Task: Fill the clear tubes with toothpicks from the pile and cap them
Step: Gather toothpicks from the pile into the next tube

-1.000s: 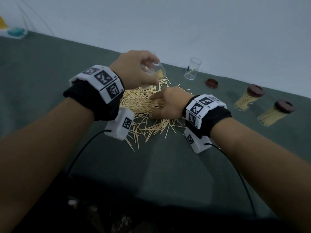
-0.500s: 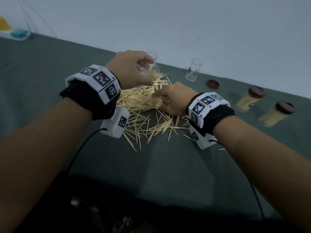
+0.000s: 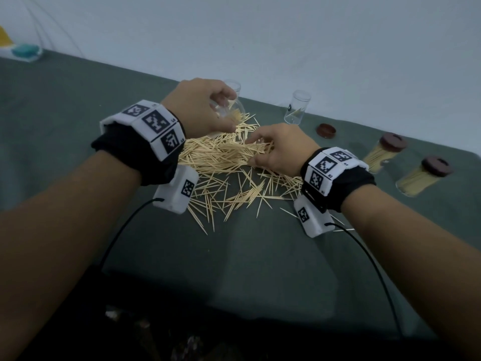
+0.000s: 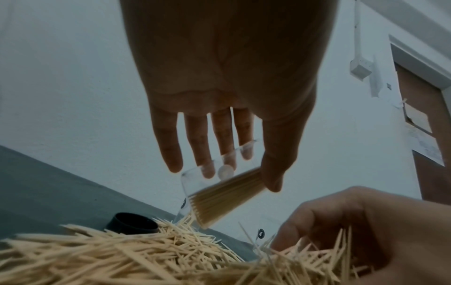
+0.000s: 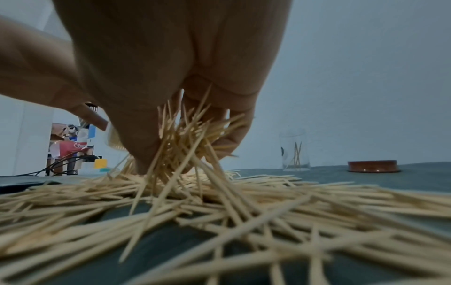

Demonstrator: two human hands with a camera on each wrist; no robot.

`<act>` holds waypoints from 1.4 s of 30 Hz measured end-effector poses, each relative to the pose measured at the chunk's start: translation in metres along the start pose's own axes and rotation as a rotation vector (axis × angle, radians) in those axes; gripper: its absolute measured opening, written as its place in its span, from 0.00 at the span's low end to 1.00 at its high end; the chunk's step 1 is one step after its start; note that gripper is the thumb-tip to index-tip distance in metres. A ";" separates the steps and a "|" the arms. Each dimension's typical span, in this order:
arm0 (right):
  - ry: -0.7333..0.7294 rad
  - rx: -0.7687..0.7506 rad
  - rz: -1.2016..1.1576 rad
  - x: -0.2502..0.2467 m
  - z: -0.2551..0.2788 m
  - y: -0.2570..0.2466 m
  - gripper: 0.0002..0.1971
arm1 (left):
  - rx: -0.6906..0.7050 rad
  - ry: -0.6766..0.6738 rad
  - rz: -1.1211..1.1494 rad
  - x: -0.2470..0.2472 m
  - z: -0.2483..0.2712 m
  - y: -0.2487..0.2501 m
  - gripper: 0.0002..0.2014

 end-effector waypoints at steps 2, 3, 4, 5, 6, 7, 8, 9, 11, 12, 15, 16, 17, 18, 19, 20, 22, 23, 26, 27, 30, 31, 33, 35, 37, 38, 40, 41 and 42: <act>0.015 0.009 -0.017 -0.002 0.001 0.004 0.19 | 0.004 -0.005 -0.005 0.001 0.000 0.001 0.30; 0.024 0.014 -0.029 -0.004 0.002 0.006 0.18 | 0.006 -0.008 -0.008 0.001 0.000 0.002 0.30; 0.031 0.021 -0.042 -0.006 0.002 0.008 0.18 | 0.004 -0.011 -0.011 0.002 0.001 0.002 0.31; 0.035 0.029 -0.051 -0.008 0.004 0.011 0.18 | 0.006 -0.017 -0.014 0.003 0.001 0.003 0.31; 0.036 0.038 -0.055 -0.010 0.005 0.014 0.18 | 0.009 -0.025 -0.017 0.004 0.001 0.004 0.31; 0.036 0.045 -0.060 -0.012 0.006 0.017 0.18 | 0.012 -0.031 -0.018 0.005 0.002 0.004 0.31; 0.037 0.051 -0.069 -0.014 0.008 0.019 0.17 | 0.016 -0.037 -0.023 0.006 0.002 0.005 0.31; 0.041 0.059 -0.081 -0.017 0.009 0.022 0.16 | 0.019 -0.041 -0.029 0.007 0.002 0.006 0.31; 0.055 0.088 -0.110 -0.023 0.013 0.027 0.16 | 0.027 -0.049 -0.043 0.009 0.003 0.007 0.31; 0.065 0.104 -0.128 -0.025 0.015 0.030 0.16 | 0.031 -0.054 -0.049 0.010 0.003 0.007 0.31; 0.108 0.131 -0.203 -0.031 0.020 0.039 0.15 | 0.042 -0.065 -0.071 0.014 0.004 0.008 0.29; 0.124 0.138 -0.227 -0.033 0.021 0.041 0.15 | 0.042 -0.071 -0.085 0.015 0.004 0.008 0.29; 0.133 0.143 -0.247 -0.035 0.021 0.044 0.15 | 0.039 -0.077 -0.096 0.016 0.004 0.008 0.29; 0.137 0.145 -0.262 -0.036 0.022 0.046 0.15 | 0.032 -0.083 -0.103 0.017 0.004 0.008 0.30; 0.137 0.143 -0.274 -0.038 0.023 0.047 0.15 | 0.026 -0.088 -0.107 0.018 0.005 0.008 0.30; 0.140 0.137 -0.284 -0.040 0.024 0.047 0.16 | 0.023 -0.091 -0.113 0.019 0.005 0.008 0.30; 0.150 0.118 -0.307 -0.045 0.027 0.048 0.15 | 0.024 -0.087 -0.128 0.021 0.007 0.010 0.30; 0.152 0.109 -0.319 -0.048 0.028 0.048 0.14 | 0.028 -0.080 -0.139 0.022 0.007 0.011 0.30; 0.142 0.087 -0.331 -0.052 0.032 0.047 0.14 | 0.034 -0.084 -0.172 0.023 0.009 0.013 0.30; 0.134 0.084 -0.323 -0.052 0.033 0.047 0.13 | 0.033 -0.089 -0.175 0.024 0.009 0.014 0.30; 0.114 0.085 -0.308 -0.050 0.034 0.046 0.12 | 0.040 -0.109 -0.156 0.029 0.012 0.020 0.30; 0.115 0.083 -0.316 -0.049 0.034 0.045 0.11 | 0.046 -0.114 -0.142 0.030 0.013 0.023 0.30; 0.131 0.069 -0.339 -0.048 0.033 0.041 0.11 | 0.055 -0.117 -0.115 0.034 0.015 0.029 0.30; 0.148 0.051 -0.350 -0.045 0.032 0.037 0.11 | 0.059 -0.114 -0.087 0.036 0.017 0.033 0.30; 0.161 0.044 -0.350 -0.043 0.031 0.034 0.11 | 0.068 -0.115 -0.051 0.036 0.017 0.036 0.29; 0.170 0.046 -0.351 -0.041 0.031 0.033 0.10 | 0.070 -0.121 -0.031 0.037 0.017 0.038 0.27; 0.184 0.047 -0.361 -0.038 0.031 0.031 0.09 | 0.072 -0.138 0.002 0.038 0.018 0.042 0.25; 0.188 0.043 -0.366 -0.037 0.031 0.030 0.09 | 0.073 -0.144 0.013 0.039 0.018 0.043 0.25; 0.191 0.037 -0.368 -0.035 0.031 0.030 0.09 | 0.071 -0.148 0.023 0.040 0.019 0.043 0.25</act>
Point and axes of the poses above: each hand's wrist, its own z-axis away from the middle knuckle, its own x-axis out of the palm, y = z × x, the point moved 3 cm from there along -z, towards the middle knuckle, and after that the axes turned 9 degrees about y, right-handed, at the moved point
